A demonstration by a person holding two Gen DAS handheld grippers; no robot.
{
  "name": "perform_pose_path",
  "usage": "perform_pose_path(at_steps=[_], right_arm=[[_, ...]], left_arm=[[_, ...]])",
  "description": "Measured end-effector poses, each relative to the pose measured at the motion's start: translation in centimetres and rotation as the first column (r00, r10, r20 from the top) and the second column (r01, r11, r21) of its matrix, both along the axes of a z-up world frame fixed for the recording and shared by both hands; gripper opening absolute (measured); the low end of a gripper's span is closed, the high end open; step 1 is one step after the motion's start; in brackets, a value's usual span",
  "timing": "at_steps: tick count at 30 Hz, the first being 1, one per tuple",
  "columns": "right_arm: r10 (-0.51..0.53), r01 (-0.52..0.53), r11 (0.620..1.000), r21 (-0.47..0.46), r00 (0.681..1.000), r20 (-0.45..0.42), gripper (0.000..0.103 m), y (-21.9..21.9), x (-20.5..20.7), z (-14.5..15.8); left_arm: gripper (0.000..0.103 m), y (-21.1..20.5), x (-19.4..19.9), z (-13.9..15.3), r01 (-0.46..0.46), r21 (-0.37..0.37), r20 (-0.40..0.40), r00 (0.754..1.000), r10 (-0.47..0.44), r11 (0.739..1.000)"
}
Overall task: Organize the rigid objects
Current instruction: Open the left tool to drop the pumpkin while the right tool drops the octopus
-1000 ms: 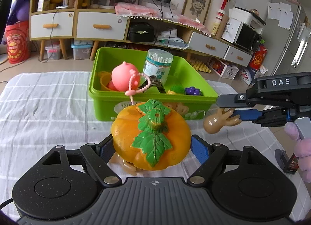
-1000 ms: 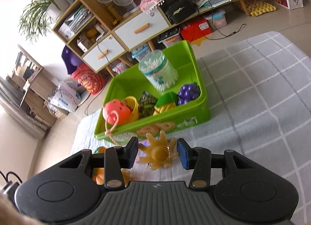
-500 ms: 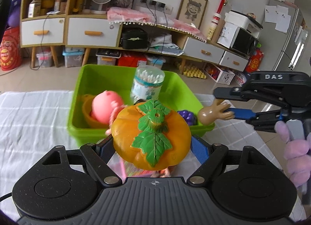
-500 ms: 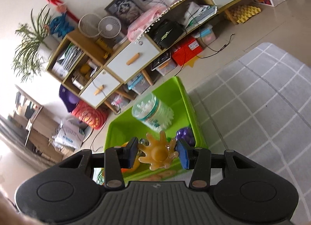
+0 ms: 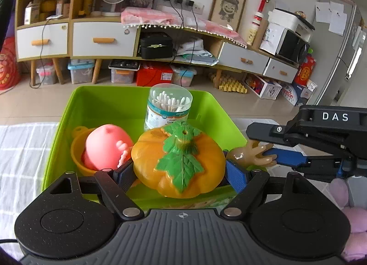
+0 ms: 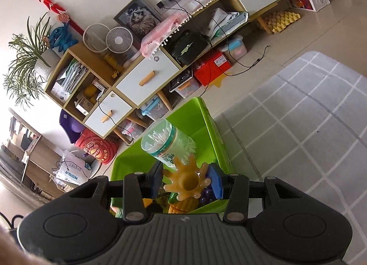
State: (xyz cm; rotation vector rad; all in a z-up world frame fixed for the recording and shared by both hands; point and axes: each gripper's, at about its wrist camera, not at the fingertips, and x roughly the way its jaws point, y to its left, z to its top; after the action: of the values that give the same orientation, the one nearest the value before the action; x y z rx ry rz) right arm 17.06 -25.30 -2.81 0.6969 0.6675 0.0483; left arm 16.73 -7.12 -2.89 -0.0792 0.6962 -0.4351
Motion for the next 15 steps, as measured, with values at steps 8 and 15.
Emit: perform_pose_path(at_steps=[8,15], right_arm=[[-0.012,0.012,1.000,0.005,1.000,-0.005,0.026,-0.1,0.3,-0.5],[-0.022,0.022,0.998,0.058,1.000,0.004,0.044,-0.9,0.1,-0.2]], left_arm=[[0.083,-0.4,1.0,-1.1,0.017,0.022,0.018,1.000,-0.018,1.000],[0.099,0.4,0.0,-0.5,0.006,-0.033,0.025,1.000,-0.005,0.999]])
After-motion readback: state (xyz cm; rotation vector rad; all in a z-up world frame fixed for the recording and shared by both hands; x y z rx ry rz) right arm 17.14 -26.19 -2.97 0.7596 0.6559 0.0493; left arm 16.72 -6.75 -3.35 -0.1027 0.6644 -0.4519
